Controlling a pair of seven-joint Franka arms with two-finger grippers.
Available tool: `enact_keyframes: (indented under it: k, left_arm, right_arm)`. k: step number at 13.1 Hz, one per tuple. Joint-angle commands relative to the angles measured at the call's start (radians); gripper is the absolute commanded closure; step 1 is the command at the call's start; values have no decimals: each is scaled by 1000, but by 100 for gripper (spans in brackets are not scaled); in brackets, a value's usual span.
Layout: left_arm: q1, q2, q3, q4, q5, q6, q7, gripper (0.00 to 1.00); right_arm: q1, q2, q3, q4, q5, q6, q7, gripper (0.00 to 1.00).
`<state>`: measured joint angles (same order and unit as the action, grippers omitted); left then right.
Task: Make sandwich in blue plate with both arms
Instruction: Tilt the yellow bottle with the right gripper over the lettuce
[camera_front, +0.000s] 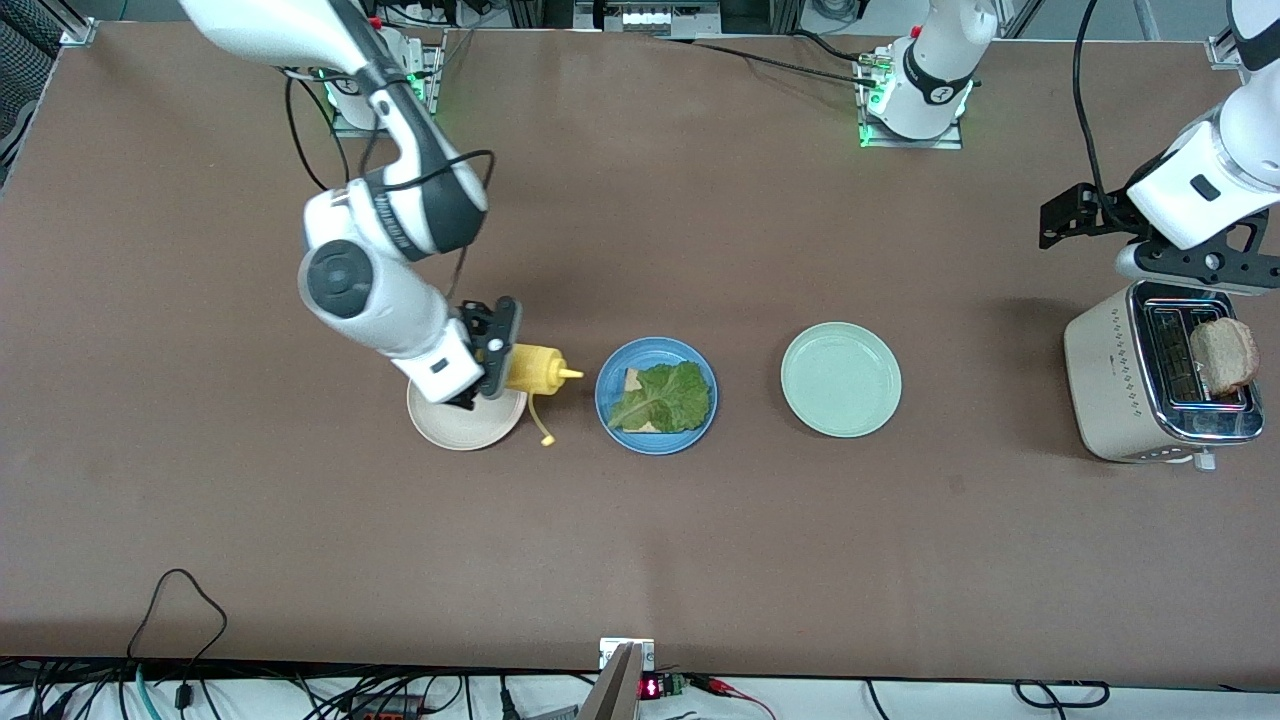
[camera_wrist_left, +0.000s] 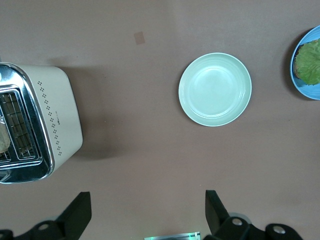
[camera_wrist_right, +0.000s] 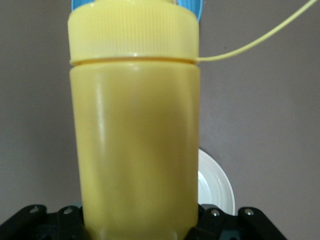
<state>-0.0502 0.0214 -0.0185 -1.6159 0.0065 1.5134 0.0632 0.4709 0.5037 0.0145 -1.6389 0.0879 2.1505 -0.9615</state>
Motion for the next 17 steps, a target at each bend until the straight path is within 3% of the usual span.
enact_keyframes:
  k: [1,4,8,10,13,17]
  left_arm:
    - [4,3,-5,13,7,-12,-3,0]
    - [4,3,-5,13,7,-13,-5,0]
    - [4,3,-5,14,7,-12,-5,0]
    - [4,3,-5,13,7,-12,-5,0]
    - [4,3,-5,13,7,-12,-5,0]
    - [4,3,-5,13,7,-10,-5,0]
  right_arm:
    - [72,47,-16,2,-91,72,110,100]
    - [101,79,-16,2,-177,104,187,100]
    - [66,82,-15,2,-172,111,182,100]
    - [0,58,-2,-1,-171,98,149,100]
    - [-115,-13,68,-24,-165,42,95,100]
    - [-282,-118,93,-29,-21,-116,-187,100]
